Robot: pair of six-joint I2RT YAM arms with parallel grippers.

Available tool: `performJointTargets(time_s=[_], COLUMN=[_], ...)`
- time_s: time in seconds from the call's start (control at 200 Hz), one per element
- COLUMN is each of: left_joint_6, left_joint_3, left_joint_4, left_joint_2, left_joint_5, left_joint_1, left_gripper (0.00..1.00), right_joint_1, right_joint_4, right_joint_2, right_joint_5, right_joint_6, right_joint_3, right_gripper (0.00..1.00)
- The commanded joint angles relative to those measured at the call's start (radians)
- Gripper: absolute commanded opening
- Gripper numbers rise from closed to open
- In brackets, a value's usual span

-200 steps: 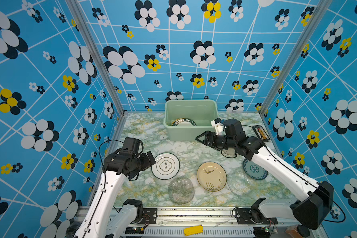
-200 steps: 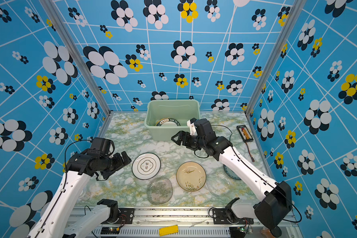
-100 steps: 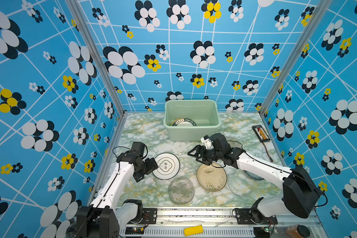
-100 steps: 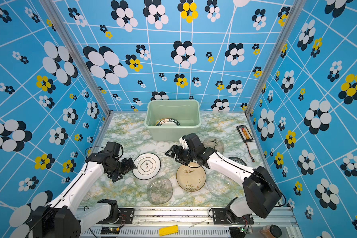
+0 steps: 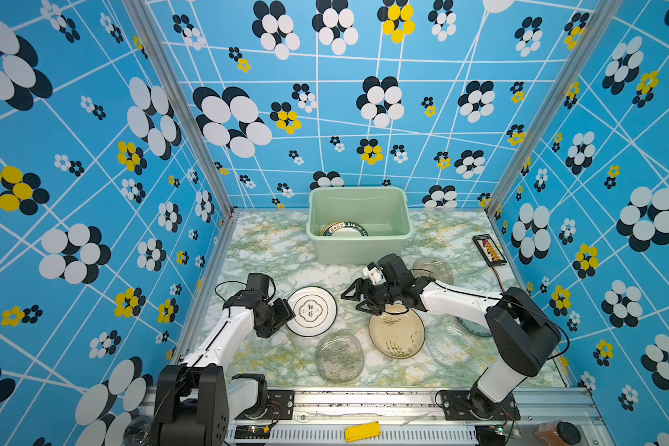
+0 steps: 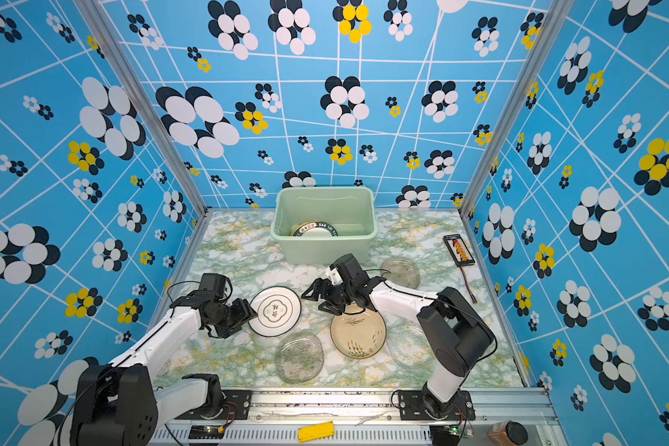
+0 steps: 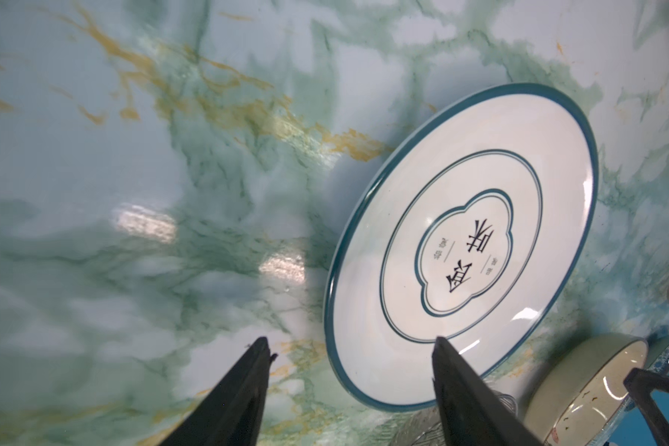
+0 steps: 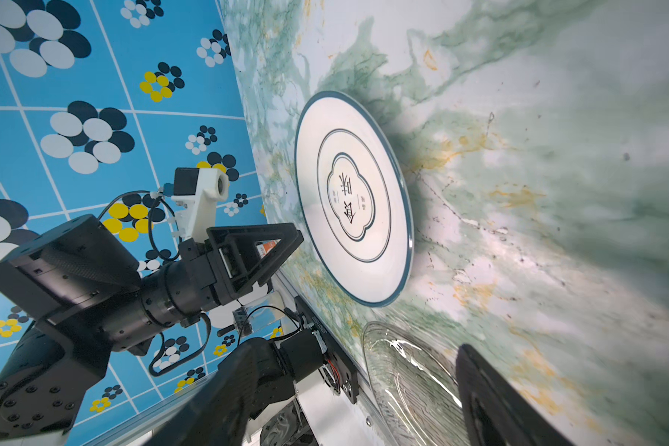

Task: Place the plates into the plastic bin on the countertop
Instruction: 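Grip the white plate's rim with the right gripper while the left gripper approaches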

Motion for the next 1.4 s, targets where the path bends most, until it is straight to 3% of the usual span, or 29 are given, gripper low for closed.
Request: performJointTargets(time_s=[0.0, 0.345, 0.365, 0.49, 1.109, 1.394], left_joint_6=[0.035, 0.022, 0.021, 0.009, -0.083, -0.166], left_joint_3=[-0.033, -0.119, -0.124, -0.145, -0.193, -0.212], left_joint_4=[0.056, 0.159, 0.165, 0.196, 0.236, 0.23], left_joint_2=[0.019, 0.02, 0.021, 0.021, -0.068, -0.165], left_joint_5=[0.018, 0.05, 0.051, 0.059, 0.103, 0.135], left_joint_1=[0.015, 0.025, 0.025, 0.026, 0.031, 0.031], left_gripper=[0.59, 0.44, 0.4, 0.33, 0.03, 0.0], right_joint_1=[0.003, 0.004, 0.004, 0.004, 0.004, 0.005], right_joint_4=[0.036, 0.088, 0.089, 0.111, 0.279, 0.402], right_joint_2=[0.045, 0.121, 0.123, 0.151, 0.276, 0.319], right_joint_5=[-0.049, -0.078, -0.078, -0.092, -0.117, -0.117], right_joint_6=[0.017, 0.044, 0.045, 0.056, 0.123, 0.19], right_joint_3=[0.042, 0.065, 0.066, 0.064, 0.066, 0.05], right_gripper=[0.82, 0.8, 0.8, 0.8, 0.79, 0.77])
